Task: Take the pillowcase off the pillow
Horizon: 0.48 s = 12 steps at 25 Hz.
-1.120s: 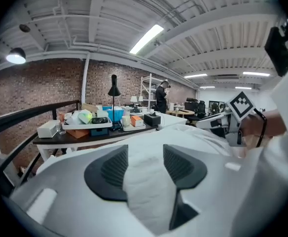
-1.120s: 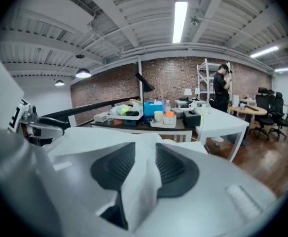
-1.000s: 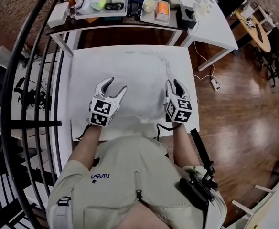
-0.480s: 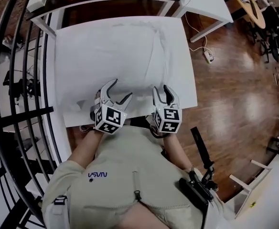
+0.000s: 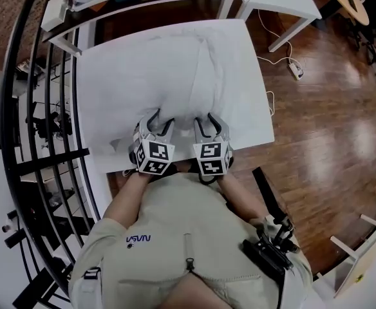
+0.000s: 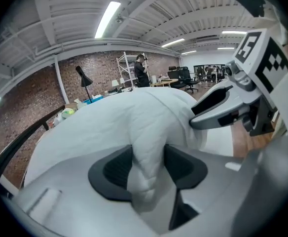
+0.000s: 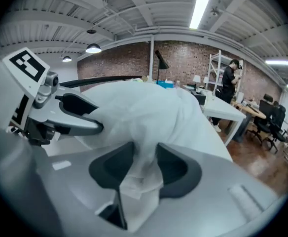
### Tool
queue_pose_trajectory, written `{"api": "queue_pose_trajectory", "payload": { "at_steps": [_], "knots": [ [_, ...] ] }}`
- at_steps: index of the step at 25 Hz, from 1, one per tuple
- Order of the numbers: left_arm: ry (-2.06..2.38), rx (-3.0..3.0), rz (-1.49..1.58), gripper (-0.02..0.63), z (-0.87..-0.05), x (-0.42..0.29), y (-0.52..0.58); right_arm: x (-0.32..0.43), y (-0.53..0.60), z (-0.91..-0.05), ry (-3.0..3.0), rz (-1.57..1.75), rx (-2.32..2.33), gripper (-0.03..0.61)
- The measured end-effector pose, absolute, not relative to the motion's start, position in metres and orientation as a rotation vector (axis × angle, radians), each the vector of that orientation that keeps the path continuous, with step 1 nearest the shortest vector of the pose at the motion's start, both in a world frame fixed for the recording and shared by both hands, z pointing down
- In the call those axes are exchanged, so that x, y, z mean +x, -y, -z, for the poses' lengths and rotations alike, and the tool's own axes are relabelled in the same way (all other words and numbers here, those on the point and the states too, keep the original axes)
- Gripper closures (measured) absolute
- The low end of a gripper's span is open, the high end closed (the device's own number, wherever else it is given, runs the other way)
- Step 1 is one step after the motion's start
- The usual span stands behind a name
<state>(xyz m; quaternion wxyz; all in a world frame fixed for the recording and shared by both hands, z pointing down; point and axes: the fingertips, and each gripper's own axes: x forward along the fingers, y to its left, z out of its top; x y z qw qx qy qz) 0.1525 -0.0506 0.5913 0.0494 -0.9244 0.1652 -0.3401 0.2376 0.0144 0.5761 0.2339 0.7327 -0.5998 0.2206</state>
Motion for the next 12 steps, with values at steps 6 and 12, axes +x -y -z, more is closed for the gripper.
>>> {"api": "queue_pose_trajectory", "payload": {
  "at_steps": [6,12],
  "knots": [
    [-0.54,-2.919,0.937,0.526,-0.574,0.15,0.049,0.241,-0.018,-0.572,1.621,-0.582,2.047,0.571],
    [-0.57,-3.018,0.807,0.569,-0.535,0.149,0.058,0.253,-0.026,-0.556,1.602,-0.587,2.134,0.571]
  ]
}}
